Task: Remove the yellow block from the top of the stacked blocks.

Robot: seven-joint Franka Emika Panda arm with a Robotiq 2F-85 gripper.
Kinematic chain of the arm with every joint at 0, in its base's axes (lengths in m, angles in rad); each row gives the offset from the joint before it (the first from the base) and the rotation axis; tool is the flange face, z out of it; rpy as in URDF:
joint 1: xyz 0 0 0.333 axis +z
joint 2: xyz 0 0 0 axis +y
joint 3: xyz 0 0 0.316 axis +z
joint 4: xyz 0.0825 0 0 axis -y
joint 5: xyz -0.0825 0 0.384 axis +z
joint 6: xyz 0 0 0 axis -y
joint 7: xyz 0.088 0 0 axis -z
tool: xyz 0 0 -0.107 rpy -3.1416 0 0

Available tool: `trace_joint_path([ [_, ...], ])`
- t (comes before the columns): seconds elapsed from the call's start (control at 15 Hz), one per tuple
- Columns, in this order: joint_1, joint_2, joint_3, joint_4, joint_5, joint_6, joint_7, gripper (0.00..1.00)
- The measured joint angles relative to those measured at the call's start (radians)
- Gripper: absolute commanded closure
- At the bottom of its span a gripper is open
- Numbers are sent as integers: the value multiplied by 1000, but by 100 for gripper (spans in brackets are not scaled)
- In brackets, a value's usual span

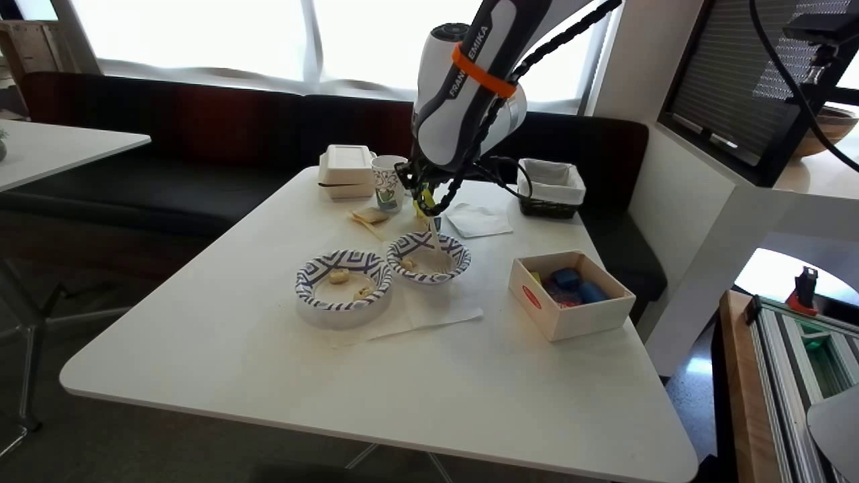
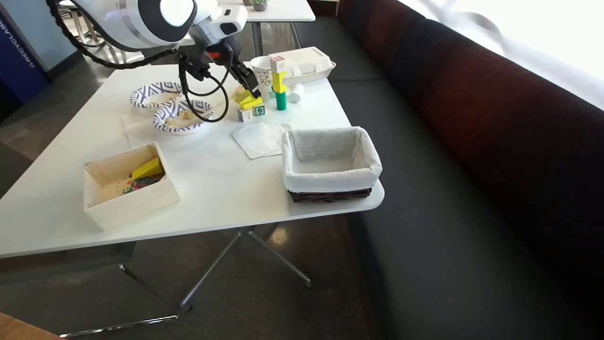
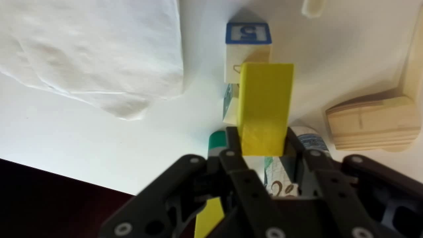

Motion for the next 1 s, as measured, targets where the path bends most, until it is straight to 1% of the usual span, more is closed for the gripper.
trace_joint_path([
  [0.2,-3,10,1,10,3,0,-3,92],
  [0.27,-3,11,1,11,4,0,-4,52],
  [0.33,-4,12,2,11,4,0,-4,41],
  [0.47,-6,12,4,11,6,0,-5,27],
  [0.53,-6,12,4,12,6,0,-5,18],
  [0.67,-6,11,4,13,6,0,-7,5],
  [0.73,-5,8,4,13,6,0,-8,0],
  [1.0,16,-28,-10,-4,5,-16,-28,0],
])
